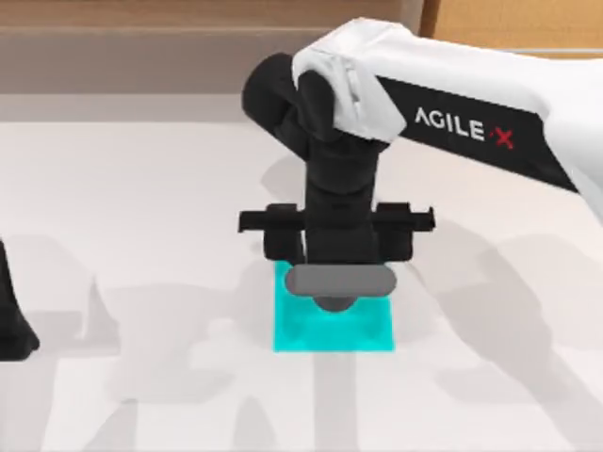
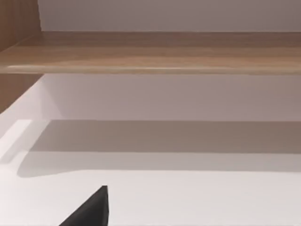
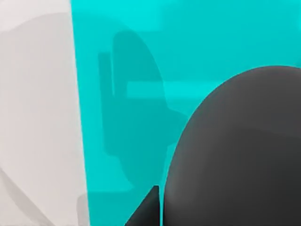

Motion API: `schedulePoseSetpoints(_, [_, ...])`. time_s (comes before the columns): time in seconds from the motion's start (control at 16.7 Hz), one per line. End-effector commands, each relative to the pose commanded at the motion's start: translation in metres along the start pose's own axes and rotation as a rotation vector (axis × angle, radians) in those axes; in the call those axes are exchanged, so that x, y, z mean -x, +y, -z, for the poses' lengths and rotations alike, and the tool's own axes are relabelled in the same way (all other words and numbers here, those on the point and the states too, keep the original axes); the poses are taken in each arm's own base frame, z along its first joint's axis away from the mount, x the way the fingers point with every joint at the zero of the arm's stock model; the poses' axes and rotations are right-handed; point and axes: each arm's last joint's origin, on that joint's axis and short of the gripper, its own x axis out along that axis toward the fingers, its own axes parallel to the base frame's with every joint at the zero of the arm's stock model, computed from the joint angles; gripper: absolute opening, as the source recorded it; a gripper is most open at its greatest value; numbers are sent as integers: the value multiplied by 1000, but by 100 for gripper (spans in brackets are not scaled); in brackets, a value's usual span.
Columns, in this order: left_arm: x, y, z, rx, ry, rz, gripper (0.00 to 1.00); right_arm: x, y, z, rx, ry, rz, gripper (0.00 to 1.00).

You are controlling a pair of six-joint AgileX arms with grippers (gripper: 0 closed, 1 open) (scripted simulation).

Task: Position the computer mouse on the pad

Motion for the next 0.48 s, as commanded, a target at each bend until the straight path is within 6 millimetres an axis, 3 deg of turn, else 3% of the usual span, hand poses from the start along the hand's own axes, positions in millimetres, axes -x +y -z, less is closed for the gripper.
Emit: schedulePoseSetpoints(0.48, [0,0,0,0,0,0,100,-20,0,0,5,-6,-7,0])
